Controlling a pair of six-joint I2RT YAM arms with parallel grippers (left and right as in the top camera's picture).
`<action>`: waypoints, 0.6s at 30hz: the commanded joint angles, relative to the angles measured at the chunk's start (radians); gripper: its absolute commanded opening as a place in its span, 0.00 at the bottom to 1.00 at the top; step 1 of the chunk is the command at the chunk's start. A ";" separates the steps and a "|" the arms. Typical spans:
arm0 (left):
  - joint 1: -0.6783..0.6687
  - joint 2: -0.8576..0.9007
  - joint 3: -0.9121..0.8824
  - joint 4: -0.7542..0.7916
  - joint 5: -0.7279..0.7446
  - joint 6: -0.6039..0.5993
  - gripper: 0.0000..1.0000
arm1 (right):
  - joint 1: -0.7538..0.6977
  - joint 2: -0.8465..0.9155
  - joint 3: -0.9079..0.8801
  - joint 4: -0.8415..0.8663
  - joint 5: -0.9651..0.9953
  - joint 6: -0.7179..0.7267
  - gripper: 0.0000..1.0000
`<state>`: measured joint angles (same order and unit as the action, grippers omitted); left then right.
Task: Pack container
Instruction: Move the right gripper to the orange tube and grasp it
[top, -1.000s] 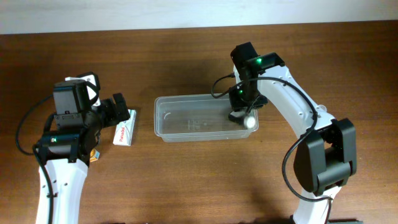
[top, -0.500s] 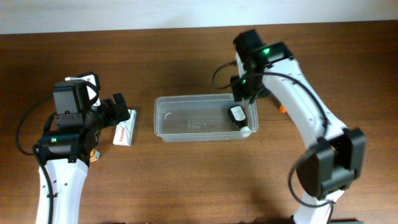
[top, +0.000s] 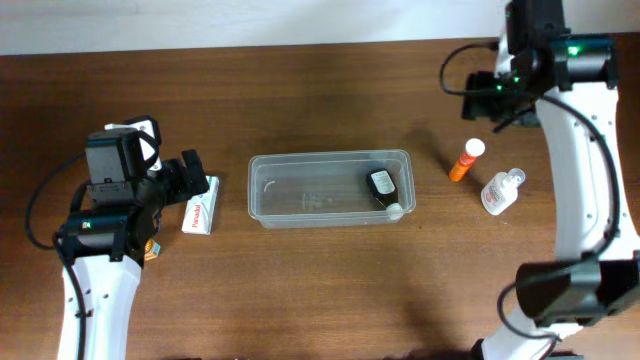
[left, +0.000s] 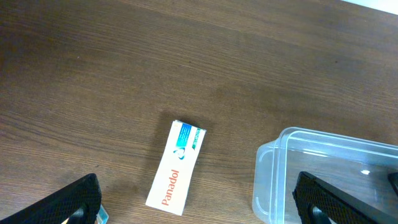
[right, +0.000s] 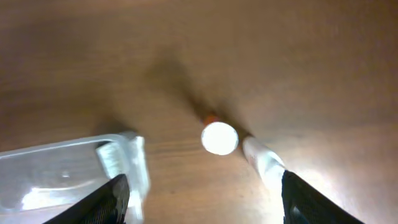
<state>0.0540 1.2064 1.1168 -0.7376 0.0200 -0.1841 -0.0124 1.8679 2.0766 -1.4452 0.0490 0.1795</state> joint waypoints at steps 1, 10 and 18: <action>0.006 0.005 0.019 0.003 0.011 -0.002 0.99 | -0.033 0.060 -0.014 -0.018 -0.023 -0.018 0.70; 0.006 0.005 0.019 -0.002 0.011 -0.002 0.99 | -0.042 0.185 -0.014 -0.026 -0.050 -0.048 0.70; 0.006 0.005 0.019 -0.004 0.011 -0.002 0.99 | -0.042 0.307 -0.014 -0.056 -0.054 -0.041 0.68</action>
<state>0.0540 1.2064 1.1168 -0.7418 0.0196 -0.1841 -0.0509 2.1338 2.0716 -1.4929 0.0097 0.1417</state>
